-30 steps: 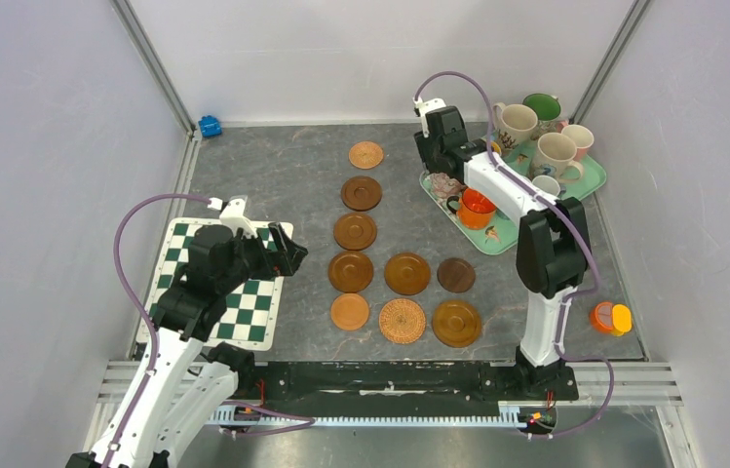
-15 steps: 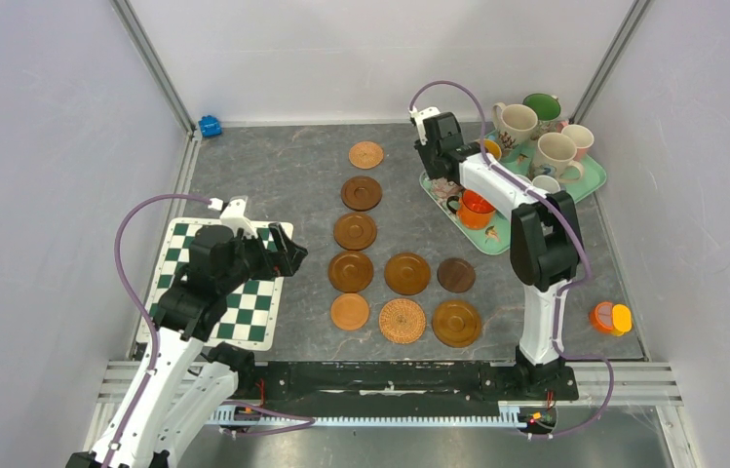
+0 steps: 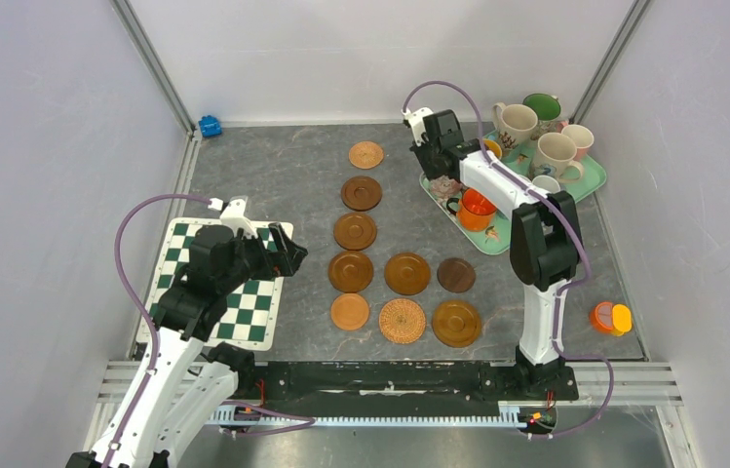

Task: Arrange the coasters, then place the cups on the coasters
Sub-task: Pick up the cup from the tray.

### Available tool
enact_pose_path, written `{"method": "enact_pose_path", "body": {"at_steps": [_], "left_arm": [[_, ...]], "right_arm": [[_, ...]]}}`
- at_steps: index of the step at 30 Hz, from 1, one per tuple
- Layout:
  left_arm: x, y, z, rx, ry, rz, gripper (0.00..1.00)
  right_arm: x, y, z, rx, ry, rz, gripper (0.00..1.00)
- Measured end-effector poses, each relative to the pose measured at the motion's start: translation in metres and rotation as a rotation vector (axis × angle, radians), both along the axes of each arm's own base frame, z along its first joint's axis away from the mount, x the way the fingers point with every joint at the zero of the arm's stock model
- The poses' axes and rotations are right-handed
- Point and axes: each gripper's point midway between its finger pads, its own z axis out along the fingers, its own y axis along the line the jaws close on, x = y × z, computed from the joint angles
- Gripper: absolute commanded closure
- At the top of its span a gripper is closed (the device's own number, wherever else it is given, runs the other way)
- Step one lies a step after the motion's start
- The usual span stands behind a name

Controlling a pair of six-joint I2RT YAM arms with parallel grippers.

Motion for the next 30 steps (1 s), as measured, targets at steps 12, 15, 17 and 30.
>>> {"method": "enact_pose_path", "body": {"at_steps": [12, 15, 17, 30], "left_arm": [[0.000, 0.001, 0.001, 0.003, -0.004, 0.007, 0.00], [0.001, 0.002, 0.000, 0.004, -0.004, 0.010, 0.00], [0.001, 0.002, 0.000, 0.005, -0.004, 0.011, 0.00], [0.000, 0.005, 0.004, 0.005, -0.025, 0.024, 0.00]], "right_arm": [[0.007, 0.024, 0.058, 0.061, -0.082, 0.120, 1.00], [-0.003, 0.033, 0.075, 0.064, -0.102, 0.151, 1.00], [-0.015, 0.042, 0.087, 0.063, -0.116, 0.181, 1.00], [-0.161, 0.116, 0.095, 0.038, -0.042, 0.489, 1.00]]}}
